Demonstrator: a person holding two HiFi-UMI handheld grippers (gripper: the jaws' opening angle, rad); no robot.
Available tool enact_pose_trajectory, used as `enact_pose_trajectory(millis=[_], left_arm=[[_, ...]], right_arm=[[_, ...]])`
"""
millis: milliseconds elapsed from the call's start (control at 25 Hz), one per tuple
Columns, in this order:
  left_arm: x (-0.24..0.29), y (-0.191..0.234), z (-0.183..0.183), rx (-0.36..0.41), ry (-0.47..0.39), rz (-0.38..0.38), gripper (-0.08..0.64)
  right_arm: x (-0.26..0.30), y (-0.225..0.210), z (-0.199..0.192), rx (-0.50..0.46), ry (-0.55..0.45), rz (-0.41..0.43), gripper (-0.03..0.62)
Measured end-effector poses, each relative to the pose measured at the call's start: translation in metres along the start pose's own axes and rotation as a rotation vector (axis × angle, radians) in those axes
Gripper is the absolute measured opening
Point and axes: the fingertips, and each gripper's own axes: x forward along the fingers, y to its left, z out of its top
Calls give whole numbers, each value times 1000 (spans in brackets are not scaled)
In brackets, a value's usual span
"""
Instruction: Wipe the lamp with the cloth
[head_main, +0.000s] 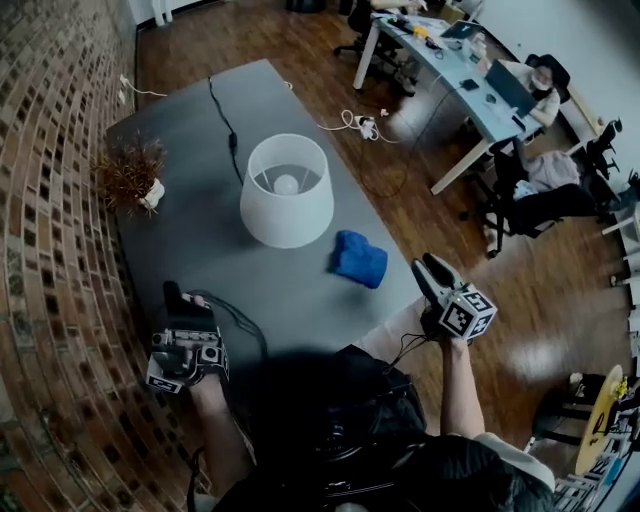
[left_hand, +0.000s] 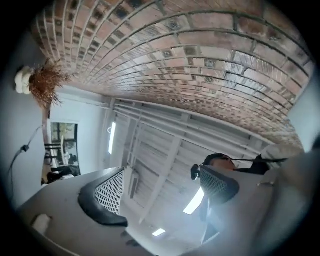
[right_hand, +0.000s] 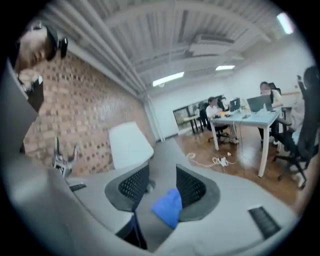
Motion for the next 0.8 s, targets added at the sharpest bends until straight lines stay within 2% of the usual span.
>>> enact_pose_trajectory(millis=[80,160,320,520,640,800], left_arm=[[9,-8,-5,-19,32,-53,457],[17,-12,-11,-28,82,-87,457],[35,-14,-21,-38,164,-107,457],[21,-25,-17,-18,162,-71,457],[14,-46,-15,48,177,-56,456],[17,-81,-17,232,235,-13,457]], right_arm=[[-27,22,46,29,-172,14,163],[-50,47,75,-12,-261,12,141],[-80,86,98,-85,-320,-14,141],[-75,116,99,-137,-319,34,137],[-65,117,97,-177,-299,73,137],[-43,113,99,-165,-284,171,137]])
